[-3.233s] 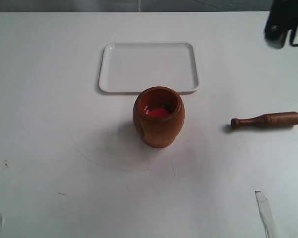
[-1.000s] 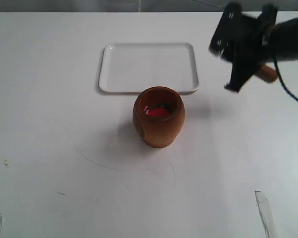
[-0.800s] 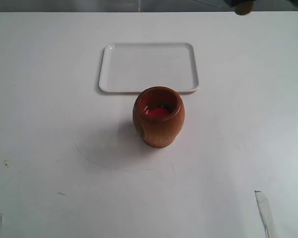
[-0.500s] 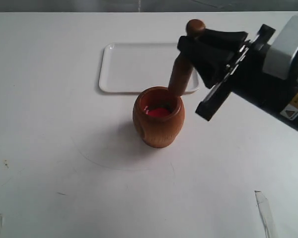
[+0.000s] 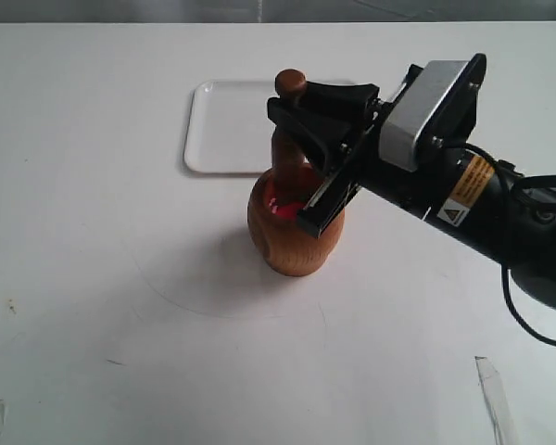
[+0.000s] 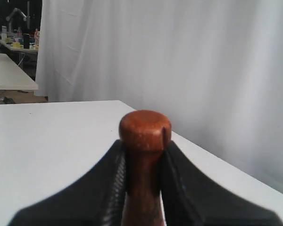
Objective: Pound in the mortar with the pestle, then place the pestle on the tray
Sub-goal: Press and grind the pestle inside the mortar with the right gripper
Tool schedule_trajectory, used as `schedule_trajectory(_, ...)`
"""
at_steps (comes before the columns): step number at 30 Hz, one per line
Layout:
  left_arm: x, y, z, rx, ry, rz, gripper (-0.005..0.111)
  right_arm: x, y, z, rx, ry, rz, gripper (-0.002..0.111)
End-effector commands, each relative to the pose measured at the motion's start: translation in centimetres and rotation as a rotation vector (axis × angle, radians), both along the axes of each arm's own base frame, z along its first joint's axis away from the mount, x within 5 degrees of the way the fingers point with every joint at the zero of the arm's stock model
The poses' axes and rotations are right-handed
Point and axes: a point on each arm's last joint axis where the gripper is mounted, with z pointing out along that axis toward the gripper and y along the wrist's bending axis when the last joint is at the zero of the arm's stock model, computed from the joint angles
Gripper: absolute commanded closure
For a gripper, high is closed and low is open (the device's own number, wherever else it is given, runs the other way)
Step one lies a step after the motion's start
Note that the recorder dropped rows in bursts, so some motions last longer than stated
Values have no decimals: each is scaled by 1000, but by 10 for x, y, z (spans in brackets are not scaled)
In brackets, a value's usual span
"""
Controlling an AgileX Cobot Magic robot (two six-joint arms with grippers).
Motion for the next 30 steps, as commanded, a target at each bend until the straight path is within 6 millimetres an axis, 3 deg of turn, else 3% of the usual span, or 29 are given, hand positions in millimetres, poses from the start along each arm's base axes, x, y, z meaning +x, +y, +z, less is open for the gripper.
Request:
schedule_trajectory(1, 0, -1, 0, -15, -4, -6, 107, 3, 4, -39, -58, 152, 6, 108)
schedule_trajectory(2, 0, -1, 0, -15, -4, -6, 107, 2, 3, -58, -103, 217, 0, 108)
schedule_trajectory(4, 0, -1, 0, -15, -4, -6, 107, 4, 1, -56, -100, 196, -26, 108)
schedule_trajectory(6, 0, -1, 0, -15, -4, -6, 107, 4, -2, -29, -58, 79, -50, 108)
schedule_trajectory(9, 0, -1, 0, -15, -4, -6, 107, -9, -14, 36, 102, -103, -66, 108)
schedule_trajectory(11, 0, -1, 0, -15, -4, -6, 107, -16, -20, 56, 150, -152, -68, 108)
schedule_trajectory(12, 0, -1, 0, -15, -4, -6, 107, -16, -21, 56, 135, -143, -66, 108)
schedule_trajectory(18, 0, -1, 0, -15, -4, -6, 107, -12, -13, 32, 55, -33, -31, 108)
schedule_trajectory(27, 0, -1, 0, -15, -4, -6, 107, 0, 3, -60, -93, 253, 20, 108)
schedule_trajectory(30, 0, -1, 0, -15, -4, -6, 107, 2, 4, -69, -118, 265, 6, 108)
